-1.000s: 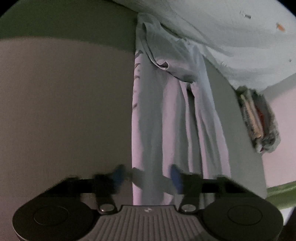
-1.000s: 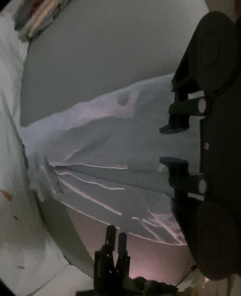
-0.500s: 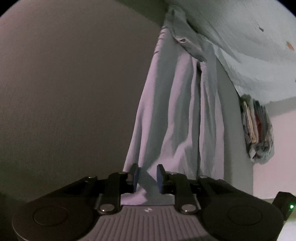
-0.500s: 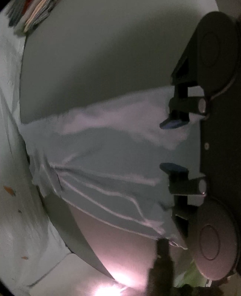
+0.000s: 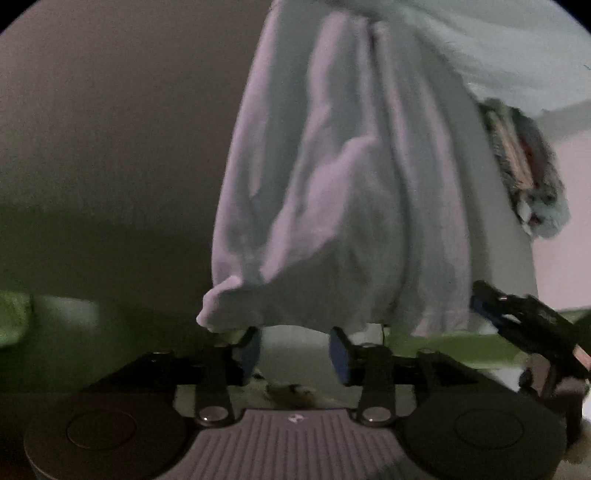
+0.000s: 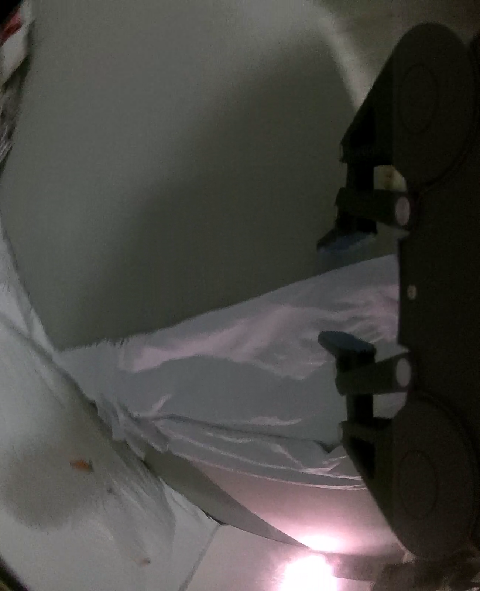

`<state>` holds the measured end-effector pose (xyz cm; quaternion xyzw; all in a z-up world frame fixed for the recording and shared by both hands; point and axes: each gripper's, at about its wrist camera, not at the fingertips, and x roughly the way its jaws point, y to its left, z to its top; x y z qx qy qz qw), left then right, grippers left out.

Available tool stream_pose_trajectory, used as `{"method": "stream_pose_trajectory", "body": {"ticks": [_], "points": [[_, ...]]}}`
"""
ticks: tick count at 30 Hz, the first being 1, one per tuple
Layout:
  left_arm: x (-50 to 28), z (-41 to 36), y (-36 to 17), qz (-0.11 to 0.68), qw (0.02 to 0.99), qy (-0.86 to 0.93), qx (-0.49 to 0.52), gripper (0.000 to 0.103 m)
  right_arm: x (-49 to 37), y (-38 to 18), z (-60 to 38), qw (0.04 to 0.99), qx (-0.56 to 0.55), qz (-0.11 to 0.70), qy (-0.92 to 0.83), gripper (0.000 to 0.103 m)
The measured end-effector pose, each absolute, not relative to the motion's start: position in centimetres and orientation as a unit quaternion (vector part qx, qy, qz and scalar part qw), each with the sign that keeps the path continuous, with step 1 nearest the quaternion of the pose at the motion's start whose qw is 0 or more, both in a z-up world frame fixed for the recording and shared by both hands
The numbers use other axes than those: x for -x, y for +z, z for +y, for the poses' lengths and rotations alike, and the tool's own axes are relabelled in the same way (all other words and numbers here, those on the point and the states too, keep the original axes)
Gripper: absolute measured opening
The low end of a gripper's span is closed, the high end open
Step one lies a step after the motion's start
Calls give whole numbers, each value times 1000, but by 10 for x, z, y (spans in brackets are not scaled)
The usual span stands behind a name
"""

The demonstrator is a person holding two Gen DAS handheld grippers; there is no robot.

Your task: Fold clothes

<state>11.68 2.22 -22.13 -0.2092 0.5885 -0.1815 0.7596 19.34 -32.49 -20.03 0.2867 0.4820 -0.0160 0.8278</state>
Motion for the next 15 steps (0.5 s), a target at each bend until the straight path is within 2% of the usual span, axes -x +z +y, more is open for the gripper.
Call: {"method": "stream_pose_trajectory", "body": {"ticks": [2, 8, 15], "points": [[-109, 33, -209, 553, 787, -188, 196, 92, -187, -211, -321, 819, -290, 496, -13, 53], [-117, 59, -220, 543, 795, -176, 205, 92, -167, -227, -312, 809, -347, 475, -8, 50], [-141, 38, -243, 578, 774, -179, 186, 93, -163, -210, -319, 827, -334, 450, -41, 52]]}}
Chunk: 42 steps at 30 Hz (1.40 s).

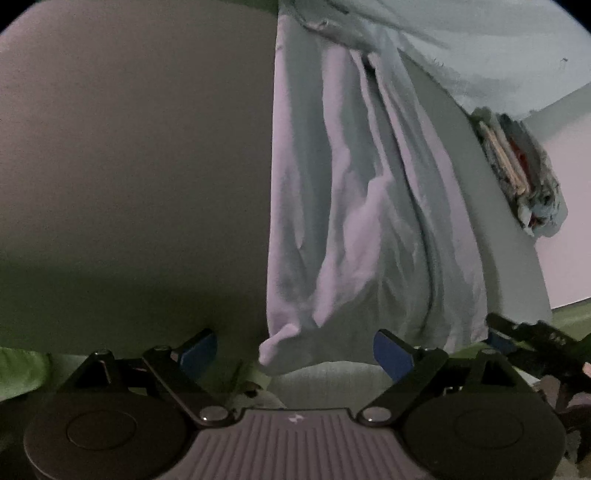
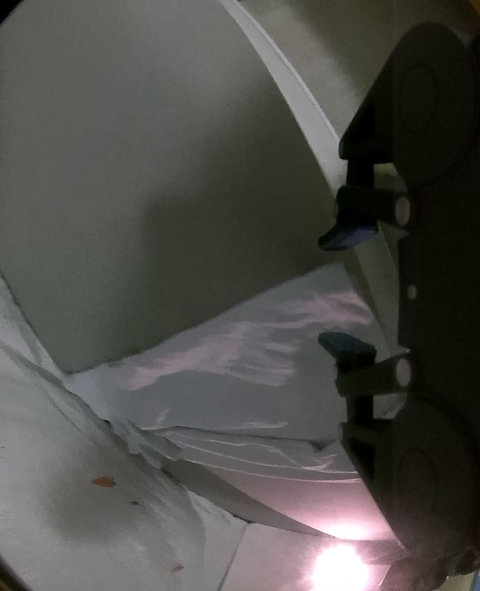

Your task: Fold clothes

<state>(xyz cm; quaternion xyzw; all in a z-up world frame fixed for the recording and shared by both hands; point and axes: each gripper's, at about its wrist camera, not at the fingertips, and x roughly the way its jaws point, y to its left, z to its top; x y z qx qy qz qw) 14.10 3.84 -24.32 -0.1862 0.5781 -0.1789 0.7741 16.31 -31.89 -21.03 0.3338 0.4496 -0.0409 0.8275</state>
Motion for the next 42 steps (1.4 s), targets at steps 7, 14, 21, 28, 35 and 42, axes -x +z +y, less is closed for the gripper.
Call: {"method": "stream_pose_trajectory", "body": {"ticks": [7, 14, 21, 28, 35, 42], "points": [[-151, 46, -248, 608, 747, -170, 209, 94, -177, -222, -316, 811, -329, 483, -30, 56], [-161, 27, -259, 676, 694, -132, 209, 29, -188, -225, -300, 796, -313, 518, 11, 54], [-162, 24, -255, 689, 687, -142, 183, 30, -190, -218, -327, 780, -351, 518, 2, 54], [-160, 43, -241, 681, 700, -150, 154, 65, -200, -219, -336, 775, -340, 531, 21, 71], [-175, 39, -266, 724, 642, -134, 212, 33, -214, -224, -319, 767, -306, 564, 26, 77], [-164, 31, -254, 726, 639, -147, 209, 11, -207, -203, -313, 767, -279, 573, 76, 8]]}}
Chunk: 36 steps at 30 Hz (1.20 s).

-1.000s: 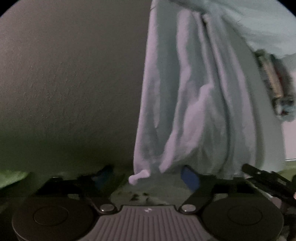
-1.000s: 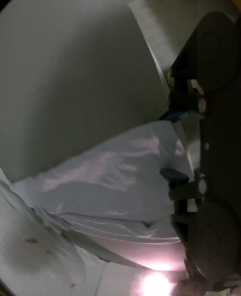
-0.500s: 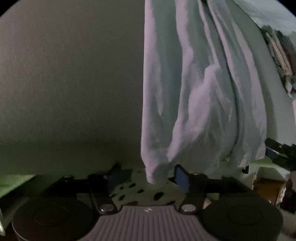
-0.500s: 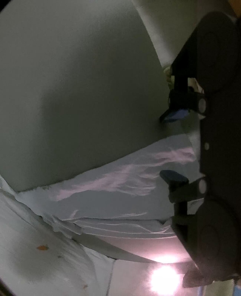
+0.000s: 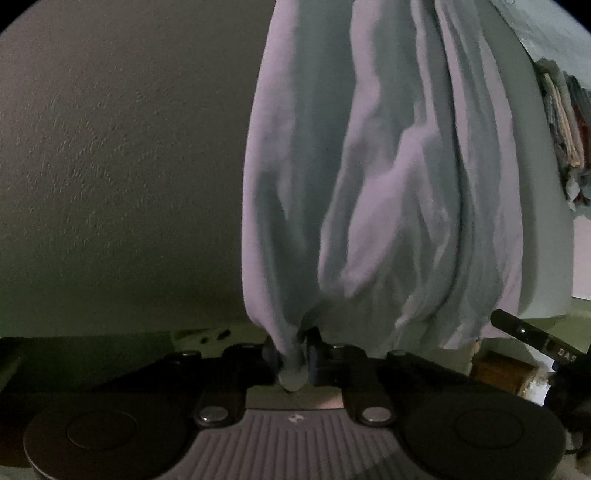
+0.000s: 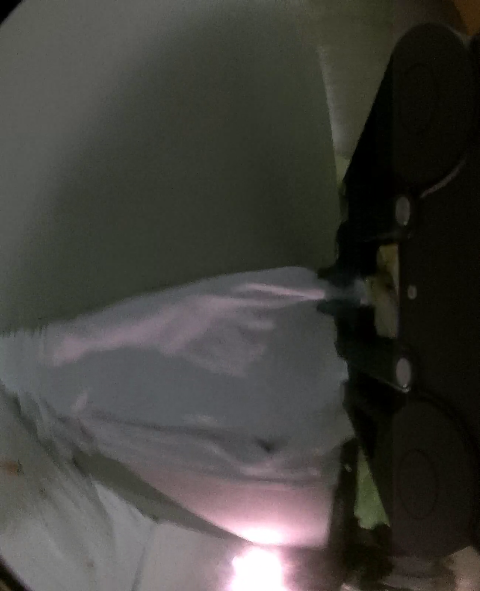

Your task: Fold clothes

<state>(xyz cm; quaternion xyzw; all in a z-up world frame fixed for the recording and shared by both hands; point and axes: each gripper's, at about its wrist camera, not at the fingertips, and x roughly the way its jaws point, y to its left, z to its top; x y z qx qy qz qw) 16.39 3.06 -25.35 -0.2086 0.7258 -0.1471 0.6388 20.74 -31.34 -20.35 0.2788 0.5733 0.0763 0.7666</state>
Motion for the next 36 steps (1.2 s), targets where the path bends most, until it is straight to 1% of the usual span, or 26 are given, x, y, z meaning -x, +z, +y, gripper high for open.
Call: {"method": "stream_pose_trajectory", "body": {"ticks": [1, 4, 7, 12, 16, 20, 21, 22, 23, 24, 25, 27, 29, 31, 32, 35, 36], "points": [[-162, 37, -253, 725, 625, -150, 247, 9, -205, -199, -316, 767, -297, 562, 83, 8], [-157, 57, -243, 704, 585, -169, 366, 9, -196, -188, -332, 767, -377, 509, 105, 7], [-163, 60, -223, 677, 583, -183, 410, 9, -195, -181, -345, 753, -443, 474, 112, 7], [-194, 50, -195, 625, 580, -203, 481, 8, -221, -165, -358, 743, -503, 425, 121, 7], [-239, 63, -172, 578, 593, -207, 521, 8, -276, -151, -367, 733, -539, 388, 149, 7], [-309, 84, -156, 516, 624, -185, 557, 9, -370, -135, -368, 752, -517, 376, 162, 8], [-332, 86, -156, 499, 631, -164, 572, 19, -398, -135, -368, 753, -515, 378, 158, 11], [-349, 87, -156, 488, 639, -139, 579, 29, -425, -137, -368, 752, -516, 381, 150, 18], [-364, 87, -156, 478, 647, -116, 583, 56, -445, -138, -370, 757, -513, 381, 137, 33], [-376, 91, -152, 468, 666, -98, 573, 81, -457, -136, -373, 763, -509, 379, 123, 42], [-381, 95, -146, 459, 684, -90, 561, 86, -467, -134, -375, 770, -505, 374, 111, 52], [-380, 102, -136, 452, 717, -96, 522, 86, -471, -125, -376, 792, -481, 362, 100, 52], [-370, 108, -131, 458, 759, -95, 453, 87, -458, -118, -371, 827, -424, 359, 83, 60], [-351, 103, -139, 484, 798, -84, 350, 87, -438, -123, -361, 853, -355, 377, 67, 63], [-343, 95, -148, 504, 801, -82, 314, 87, -425, -128, -362, 856, -326, 395, 60, 63], [-320, 72, -186, 574, 767, -107, 266, 87, -395, -154, -357, 841, -289, 456, 41, 63], [-317, 67, -189, 576, 769, -107, 258, 87, -388, -163, -354, 834, -284, 472, 34, 63]]}}
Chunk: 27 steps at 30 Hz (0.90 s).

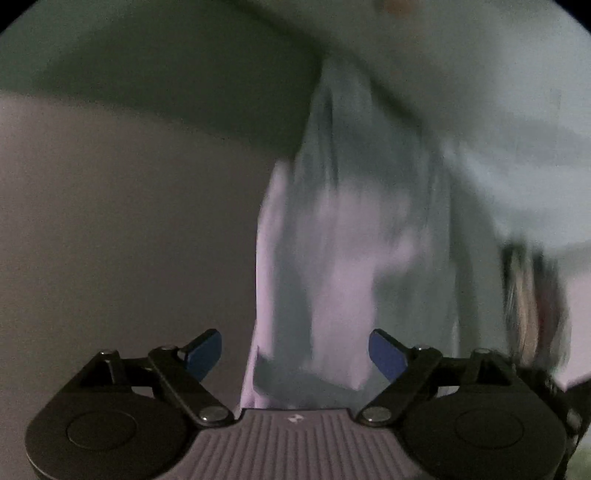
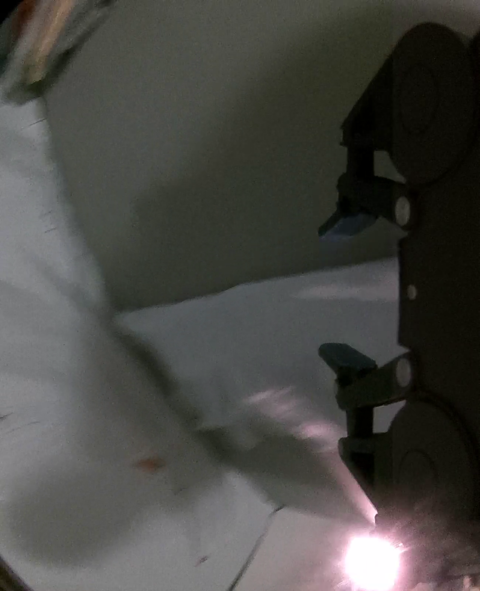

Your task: Fold clothes

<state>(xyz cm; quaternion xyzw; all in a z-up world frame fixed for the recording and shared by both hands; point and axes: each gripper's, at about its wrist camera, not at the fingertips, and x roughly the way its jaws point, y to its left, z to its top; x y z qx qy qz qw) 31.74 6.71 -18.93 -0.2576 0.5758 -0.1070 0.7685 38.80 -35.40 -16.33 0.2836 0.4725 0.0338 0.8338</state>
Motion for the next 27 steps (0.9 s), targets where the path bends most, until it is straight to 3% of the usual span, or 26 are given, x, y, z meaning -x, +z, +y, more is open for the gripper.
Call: {"method": "stream_pose_trajectory", "body": {"ticks": [3, 4, 6, 9, 10, 12, 13, 14, 15, 16, 17, 18, 20, 27], "points": [[-316, 59, -189, 557, 789, -100, 239, 89, -377, -175, -346, 832, -277, 480, 15, 63], [-318, 60, -187, 545, 798, -94, 240, 89, -380, -175, -343, 839, -269, 473, 16, 65], [-326, 62, -187, 527, 811, -87, 239, 89, -393, -172, -334, 858, -235, 455, 21, 80], [-344, 61, -194, 512, 819, -86, 245, 81, -424, -175, -321, 880, -193, 432, 36, 82], [-349, 62, -196, 503, 822, -86, 253, 80, -434, -177, -318, 884, -185, 428, 39, 78], [-364, 59, -199, 492, 828, -85, 256, 49, -452, -186, -315, 882, -182, 432, 38, 66], [-368, 56, -198, 491, 833, -78, 243, 44, -461, -190, -314, 882, -181, 434, 38, 60], [-371, 52, -197, 490, 839, -71, 226, 31, -470, -194, -313, 881, -180, 436, 38, 57], [-371, 48, -195, 489, 845, -65, 204, 12, -477, -197, -311, 882, -178, 434, 40, 51], [-369, 47, -194, 490, 850, -60, 187, 11, -480, -198, -309, 886, -176, 427, 45, 39], [-367, 49, -193, 487, 851, -56, 189, 10, -481, -198, -308, 888, -173, 424, 48, 10], [-365, 52, -191, 483, 851, -53, 197, 7, -481, -195, -309, 888, -169, 425, 49, 5], [-362, 56, -189, 476, 852, -47, 214, 3, -477, -185, -309, 897, -159, 409, 52, 2], [-362, 58, -160, 426, 878, -57, 210, 3, -472, -159, -315, 925, -118, 357, 56, 2]]}}
